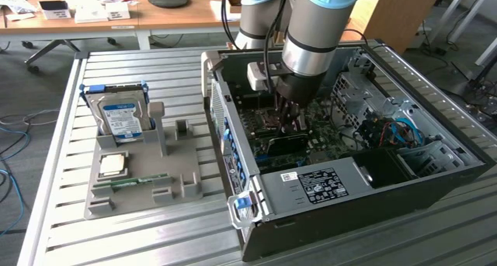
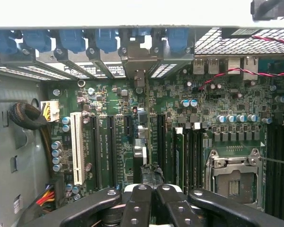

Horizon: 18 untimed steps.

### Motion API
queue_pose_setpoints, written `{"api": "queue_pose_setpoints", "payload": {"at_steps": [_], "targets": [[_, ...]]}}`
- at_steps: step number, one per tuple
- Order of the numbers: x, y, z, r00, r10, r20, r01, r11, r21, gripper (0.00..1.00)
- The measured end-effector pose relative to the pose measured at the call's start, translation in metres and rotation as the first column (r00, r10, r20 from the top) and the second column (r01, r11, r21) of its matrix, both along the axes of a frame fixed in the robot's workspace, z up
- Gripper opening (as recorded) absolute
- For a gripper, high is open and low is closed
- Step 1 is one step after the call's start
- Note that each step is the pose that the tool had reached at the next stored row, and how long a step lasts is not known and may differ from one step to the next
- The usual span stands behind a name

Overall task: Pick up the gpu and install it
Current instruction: 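Press down on the gpu until it lock into place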

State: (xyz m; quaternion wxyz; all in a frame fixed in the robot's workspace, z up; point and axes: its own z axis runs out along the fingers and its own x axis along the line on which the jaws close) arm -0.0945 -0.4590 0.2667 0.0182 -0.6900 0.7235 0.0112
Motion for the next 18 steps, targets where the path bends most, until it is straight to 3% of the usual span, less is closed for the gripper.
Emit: {"api": "queue_pose_setpoints", "payload": {"at_steps": [18], "targets": [[0.0,0.0007,-0.0029,1.0,0.0,0.0,0.0,1.0,0.0,0.11]]}}
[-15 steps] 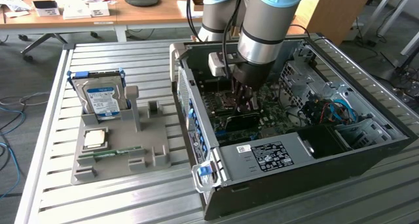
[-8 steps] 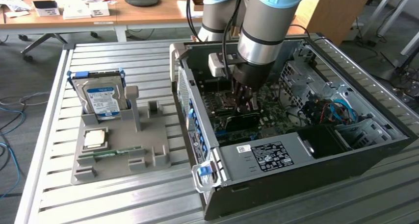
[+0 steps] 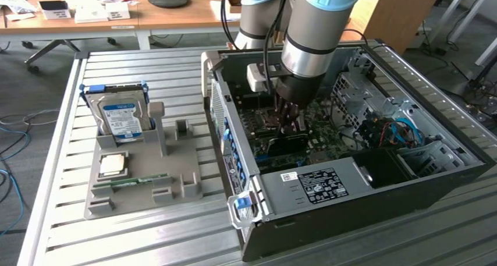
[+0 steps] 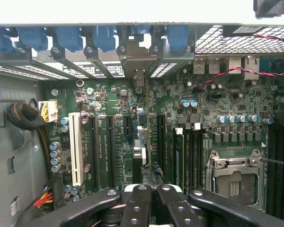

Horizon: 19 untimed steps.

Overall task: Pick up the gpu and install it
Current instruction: 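Press down on the gpu until it lock into place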

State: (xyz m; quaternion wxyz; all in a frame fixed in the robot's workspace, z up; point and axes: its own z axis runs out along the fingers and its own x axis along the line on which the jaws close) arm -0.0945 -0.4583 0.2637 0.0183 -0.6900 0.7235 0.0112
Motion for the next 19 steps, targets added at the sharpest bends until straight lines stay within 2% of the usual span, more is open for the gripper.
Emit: {"api": "queue_pose_setpoints", "payload": {"at_steps": [19], "targets": [[-0.0009,0.0,-0.0029,1.0,0.0,0.0001,0.0,1.0,-0.0003,0.11]]}}
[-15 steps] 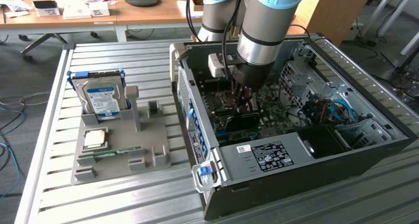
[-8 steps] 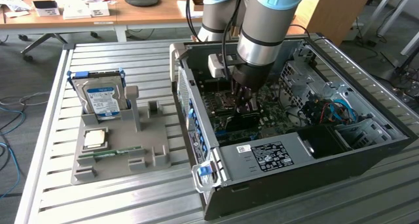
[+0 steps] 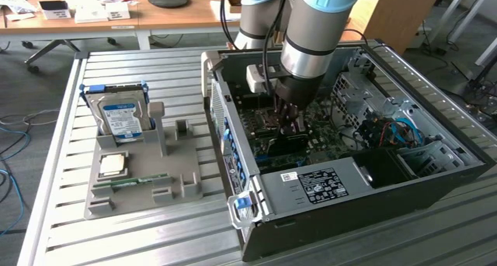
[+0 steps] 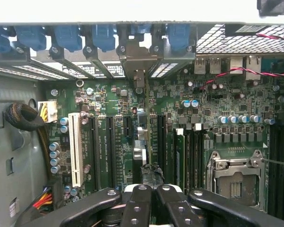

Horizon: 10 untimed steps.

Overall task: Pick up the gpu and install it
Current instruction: 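Press down on the gpu until it lock into place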

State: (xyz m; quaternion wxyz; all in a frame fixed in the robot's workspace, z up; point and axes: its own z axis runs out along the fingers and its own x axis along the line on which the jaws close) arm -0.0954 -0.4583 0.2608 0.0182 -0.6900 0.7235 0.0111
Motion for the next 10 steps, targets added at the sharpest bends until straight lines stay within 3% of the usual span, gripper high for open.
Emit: {"api": "queue_pose_setpoints", "payload": {"at_steps": [10], "targets": [[-0.0001,0.0,-0.0013,1.0,0.0,-0.0001,0.0,1.0,0.0001,0.11]]}}
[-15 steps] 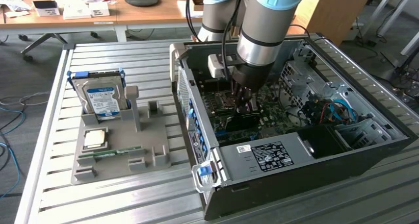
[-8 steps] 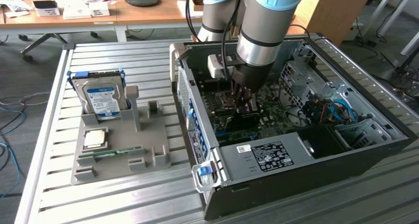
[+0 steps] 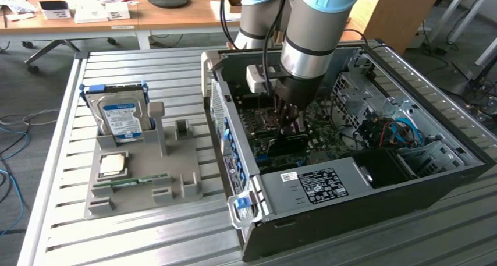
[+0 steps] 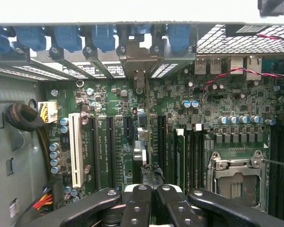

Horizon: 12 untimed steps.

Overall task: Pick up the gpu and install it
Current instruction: 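Press down on the gpu until it lock into place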

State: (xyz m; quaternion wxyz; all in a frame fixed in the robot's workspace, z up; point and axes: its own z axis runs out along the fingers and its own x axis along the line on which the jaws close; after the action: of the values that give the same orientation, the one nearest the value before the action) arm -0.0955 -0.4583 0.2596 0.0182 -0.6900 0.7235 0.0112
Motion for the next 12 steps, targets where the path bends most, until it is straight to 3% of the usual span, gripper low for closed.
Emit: {"api": "queue_pose_setpoints", "payload": {"at_steps": [12], "targets": [[0.0,0.0,-0.001,1.0,0.0,0.0,0.0,1.0,0.0,0.11]]}}
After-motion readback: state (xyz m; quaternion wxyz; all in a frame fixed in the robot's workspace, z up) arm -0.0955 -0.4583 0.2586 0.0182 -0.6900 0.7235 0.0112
